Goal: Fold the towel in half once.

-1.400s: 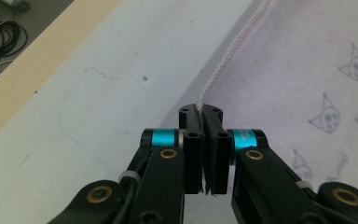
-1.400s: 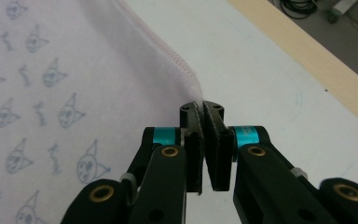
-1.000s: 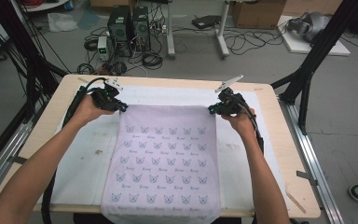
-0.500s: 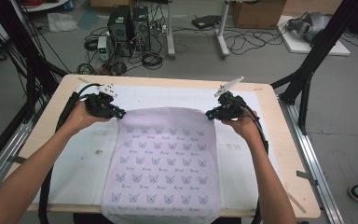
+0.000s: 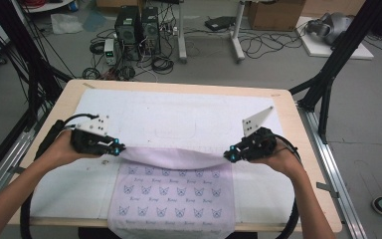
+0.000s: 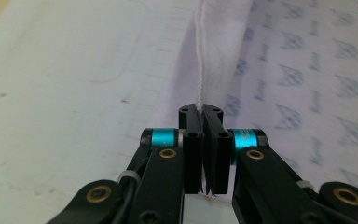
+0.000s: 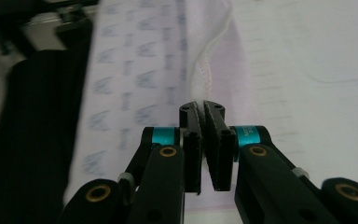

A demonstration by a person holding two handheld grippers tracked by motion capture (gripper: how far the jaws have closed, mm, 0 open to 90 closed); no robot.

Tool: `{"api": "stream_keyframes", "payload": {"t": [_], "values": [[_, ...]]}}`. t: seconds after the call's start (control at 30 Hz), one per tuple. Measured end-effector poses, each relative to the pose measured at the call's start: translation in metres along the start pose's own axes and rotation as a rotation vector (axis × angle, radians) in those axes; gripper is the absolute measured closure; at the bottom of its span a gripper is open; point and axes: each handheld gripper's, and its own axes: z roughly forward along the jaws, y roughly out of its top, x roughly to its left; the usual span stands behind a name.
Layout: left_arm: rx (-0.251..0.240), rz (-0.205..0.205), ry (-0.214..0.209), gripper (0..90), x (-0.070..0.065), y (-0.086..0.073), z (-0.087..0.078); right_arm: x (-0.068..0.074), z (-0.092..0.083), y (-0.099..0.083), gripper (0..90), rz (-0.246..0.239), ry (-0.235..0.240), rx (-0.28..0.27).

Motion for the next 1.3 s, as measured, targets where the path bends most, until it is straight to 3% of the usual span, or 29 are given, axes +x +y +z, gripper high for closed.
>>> {"api": "stream_keyframes", "payload": {"t": [0.07,0.1,0.13,0.2,0.27,0.33,0.47,0.57,0.63,0.7,0.77,0.83,1.0,1.13,1.27,1.3], "values": [[0.001,0.030,-0.091,85.7,-0.015,-0.005,-0.001,0.012,0.003,-0.004,85.2,-0.043,0.108,0.012],[-0.002,0.036,-0.130,82.4,-0.022,-0.008,-0.001,0.018,0.005,-0.006,80.9,-0.072,0.130,0.017],[-0.007,0.035,-0.126,71.5,-0.026,-0.011,-0.001,0.022,0.006,-0.008,69.5,-0.066,0.132,0.013],[0.012,0.011,-0.087,51.7,-0.026,-0.013,-0.002,0.025,0.006,-0.012,55.2,-0.050,0.125,0.000],[0.004,-0.014,-0.063,49.7,-0.021,-0.015,-0.003,0.022,0.004,-0.015,51.0,-0.013,0.099,-0.015],[-0.007,-0.046,-0.028,44.5,-0.013,-0.016,-0.003,0.019,0.006,-0.015,39.7,0.009,0.056,-0.015],[0.013,-0.108,0.077,36.6,0.004,-0.019,0.010,0.004,0.013,-0.018,39.2,0.104,-0.068,0.046],[0.053,-0.149,0.125,38.5,0.016,-0.024,0.022,-0.006,0.021,-0.022,44.7,0.167,-0.139,0.108],[0.098,-0.185,0.131,40.1,0.024,-0.029,0.033,-0.012,0.028,-0.024,47.6,0.189,-0.164,0.173],[0.128,-0.199,0.112,40.7,0.029,-0.033,0.042,-0.019,0.034,-0.025,52.5,0.204,-0.175,0.208],[0.151,-0.201,0.097,42.8,0.031,-0.035,0.048,-0.025,0.039,-0.025,55.8,0.231,-0.216,0.240],[0.154,-0.205,0.068,43.1,0.031,-0.035,0.052,-0.031,0.043,-0.027,56.7,0.261,-0.210,0.250],[0.181,-0.254,0.065,47.2,0.035,-0.035,0.062,-0.042,0.054,-0.029,62.5,0.279,-0.204,0.303],[0.190,-0.255,0.033,62.8,0.035,-0.034,0.068,-0.046,0.066,-0.031,66.0,0.270,-0.188,0.375],[0.201,-0.246,0.034,77.5,0.034,-0.033,0.071,-0.046,0.070,-0.028,84.9,0.246,-0.173,0.402],[0.203,-0.256,0.027,82.2,0.034,-0.033,0.070,-0.045,0.070,-0.027,85.8,0.250,-0.175,0.407]]}}
